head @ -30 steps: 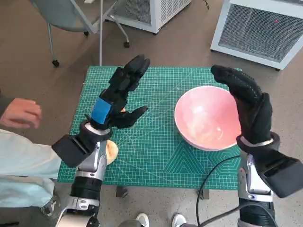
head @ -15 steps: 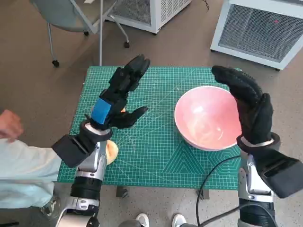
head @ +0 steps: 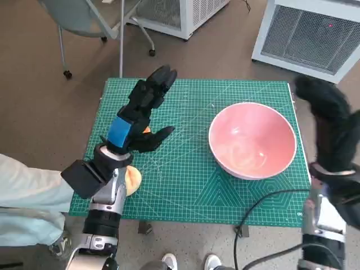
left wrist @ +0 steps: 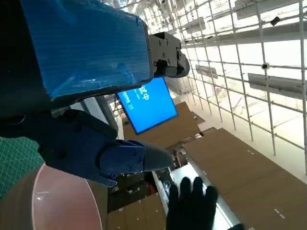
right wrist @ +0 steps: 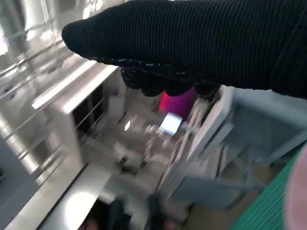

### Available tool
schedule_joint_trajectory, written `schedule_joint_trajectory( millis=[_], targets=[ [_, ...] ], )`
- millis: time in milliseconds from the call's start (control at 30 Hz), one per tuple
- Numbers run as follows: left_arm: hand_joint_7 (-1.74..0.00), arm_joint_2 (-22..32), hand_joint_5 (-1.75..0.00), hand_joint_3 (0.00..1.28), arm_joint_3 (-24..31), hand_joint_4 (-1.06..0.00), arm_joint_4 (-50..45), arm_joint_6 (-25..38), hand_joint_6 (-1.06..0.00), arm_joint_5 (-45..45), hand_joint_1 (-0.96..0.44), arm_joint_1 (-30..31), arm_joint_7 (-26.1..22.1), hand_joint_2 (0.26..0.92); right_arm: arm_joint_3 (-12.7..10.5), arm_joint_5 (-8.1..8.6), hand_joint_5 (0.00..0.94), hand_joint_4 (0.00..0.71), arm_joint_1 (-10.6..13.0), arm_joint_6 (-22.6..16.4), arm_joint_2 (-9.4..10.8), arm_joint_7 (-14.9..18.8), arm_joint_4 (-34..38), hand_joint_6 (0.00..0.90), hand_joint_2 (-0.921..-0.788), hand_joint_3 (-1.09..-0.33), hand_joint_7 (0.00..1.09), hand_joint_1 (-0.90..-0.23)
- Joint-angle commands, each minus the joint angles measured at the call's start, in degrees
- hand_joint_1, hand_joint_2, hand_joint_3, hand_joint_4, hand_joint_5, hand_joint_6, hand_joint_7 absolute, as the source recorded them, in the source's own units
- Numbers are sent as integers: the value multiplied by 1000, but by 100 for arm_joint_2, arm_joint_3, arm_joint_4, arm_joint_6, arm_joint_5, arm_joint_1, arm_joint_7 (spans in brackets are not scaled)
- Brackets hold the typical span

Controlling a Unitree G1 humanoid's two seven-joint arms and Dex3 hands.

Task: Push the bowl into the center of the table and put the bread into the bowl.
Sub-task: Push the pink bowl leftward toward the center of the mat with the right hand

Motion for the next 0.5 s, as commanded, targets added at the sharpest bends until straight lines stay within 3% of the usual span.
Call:
schedule_joint_trajectory(
  millis=[33,233,500],
  targets=[
    [-306,1,-1,337,13,-196,78,-38,-110,-15,-590,-73,17,921,-312,101,1,150,-230,-378,-109,-132,1158,-1,-921,-739,462,-628],
    [-303,14,-1,337,31,-196,121,-49,-112,-24,-590,-109,10,921,-636,288,3,153,-596,-649,-126,-236,2475,16,-921,-735,509,-619],
    [-302,33,-1,337,50,-196,153,-69,-118,-42,-583,-131,-9,921,-739,207,7,164,-882,-680,-69,-591,3491,39,-921,-756,517,-560]
  ],
)
